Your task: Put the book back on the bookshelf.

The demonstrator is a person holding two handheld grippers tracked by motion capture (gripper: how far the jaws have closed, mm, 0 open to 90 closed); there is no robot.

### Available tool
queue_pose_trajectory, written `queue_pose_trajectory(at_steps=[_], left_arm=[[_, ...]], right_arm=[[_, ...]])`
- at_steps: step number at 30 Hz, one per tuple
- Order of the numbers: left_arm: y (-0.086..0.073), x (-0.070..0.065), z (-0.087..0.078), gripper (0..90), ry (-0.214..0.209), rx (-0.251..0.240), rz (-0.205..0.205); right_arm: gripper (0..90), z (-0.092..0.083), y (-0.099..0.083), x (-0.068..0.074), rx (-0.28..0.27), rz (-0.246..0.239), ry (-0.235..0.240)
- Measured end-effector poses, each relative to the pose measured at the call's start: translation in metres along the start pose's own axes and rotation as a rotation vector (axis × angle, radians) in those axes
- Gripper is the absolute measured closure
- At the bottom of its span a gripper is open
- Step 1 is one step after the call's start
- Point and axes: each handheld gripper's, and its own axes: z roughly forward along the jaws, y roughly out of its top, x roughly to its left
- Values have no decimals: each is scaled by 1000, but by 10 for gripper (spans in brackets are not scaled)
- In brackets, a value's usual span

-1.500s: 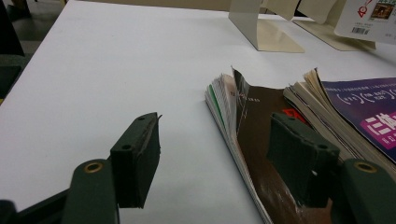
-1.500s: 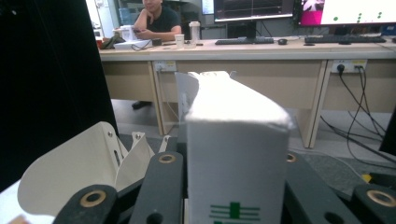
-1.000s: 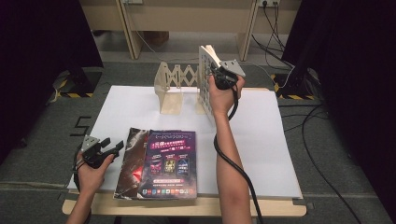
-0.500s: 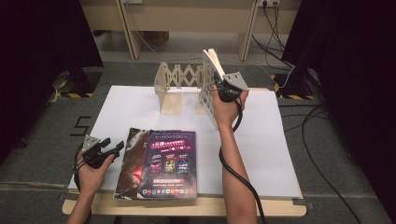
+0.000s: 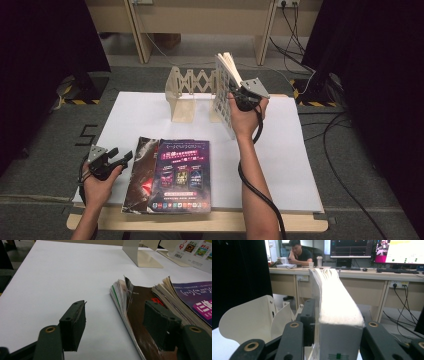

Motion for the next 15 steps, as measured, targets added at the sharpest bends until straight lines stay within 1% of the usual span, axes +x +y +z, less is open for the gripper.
queue_pose_trajectory(at_steps=[2, 4, 10, 15], left_arm=[[0, 0, 0, 341, 0, -2, -1], [0, 0, 0, 341, 0, -2, 0], [0, 0, 0, 341, -1, -1, -4], [0, 1, 0, 341, -1, -2, -9]], right_arm=[[648, 0, 0, 0, 4, -15, 2], [643, -1, -1, 0, 10, -12, 1], [617, -2, 0, -3, 14, -26, -1], [592, -4, 3, -5, 7, -1, 15]])
